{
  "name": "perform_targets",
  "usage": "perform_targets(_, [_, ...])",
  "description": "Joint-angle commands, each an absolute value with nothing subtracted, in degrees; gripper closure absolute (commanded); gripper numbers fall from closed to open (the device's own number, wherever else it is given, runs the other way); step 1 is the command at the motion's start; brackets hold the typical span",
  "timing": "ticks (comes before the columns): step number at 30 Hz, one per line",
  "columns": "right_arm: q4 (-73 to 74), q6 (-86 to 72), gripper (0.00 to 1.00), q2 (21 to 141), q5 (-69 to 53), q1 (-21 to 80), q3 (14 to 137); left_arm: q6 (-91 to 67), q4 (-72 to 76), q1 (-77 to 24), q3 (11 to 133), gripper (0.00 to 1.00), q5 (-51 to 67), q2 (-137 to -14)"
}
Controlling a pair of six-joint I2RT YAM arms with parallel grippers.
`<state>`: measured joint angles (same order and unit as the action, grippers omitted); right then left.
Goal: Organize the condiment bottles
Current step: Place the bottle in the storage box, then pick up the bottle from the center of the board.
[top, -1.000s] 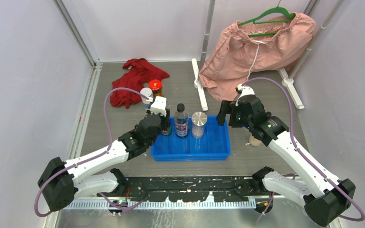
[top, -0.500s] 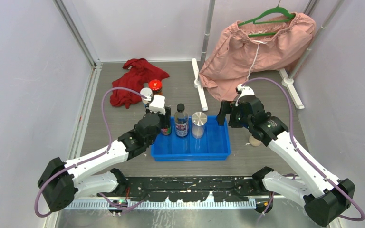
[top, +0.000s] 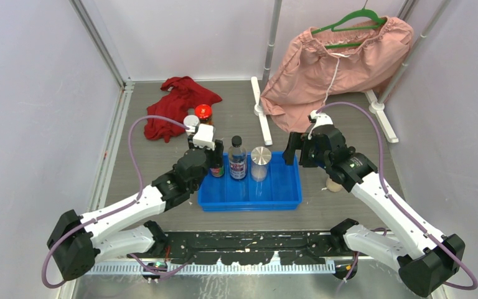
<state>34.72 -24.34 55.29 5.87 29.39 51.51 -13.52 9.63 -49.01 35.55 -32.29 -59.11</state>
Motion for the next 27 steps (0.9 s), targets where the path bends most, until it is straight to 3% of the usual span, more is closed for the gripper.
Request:
perform_targets(1, [32.9, -24.3, 0.04, 55.0, 5.2, 29.3, 51.5, -14.5, 12.0, -48.9, 37.0, 0.43, -32.6, -57.3])
perform_targets(19, [33.8, -25.6, 0.03, 54.9, 7.2, 29.2, 53.5, -11.4, 3.5, -48.9, 44.6, 0.41, -31.6, -52.3])
perform_targets(22, [35.0, -26.1, 0.03, 55.6, 10.5, 29.2, 54.1, -12.1, -1.1, -48.9, 47.3, 0.41, -32.8, -50.4])
perform_targets(27, [40.7, -29.0, 0.0, 59.2, 26.6, 29.0, 57.0, -16.5, -19.7, -48.9, 57.0, 0.42, -36.6, -52.6])
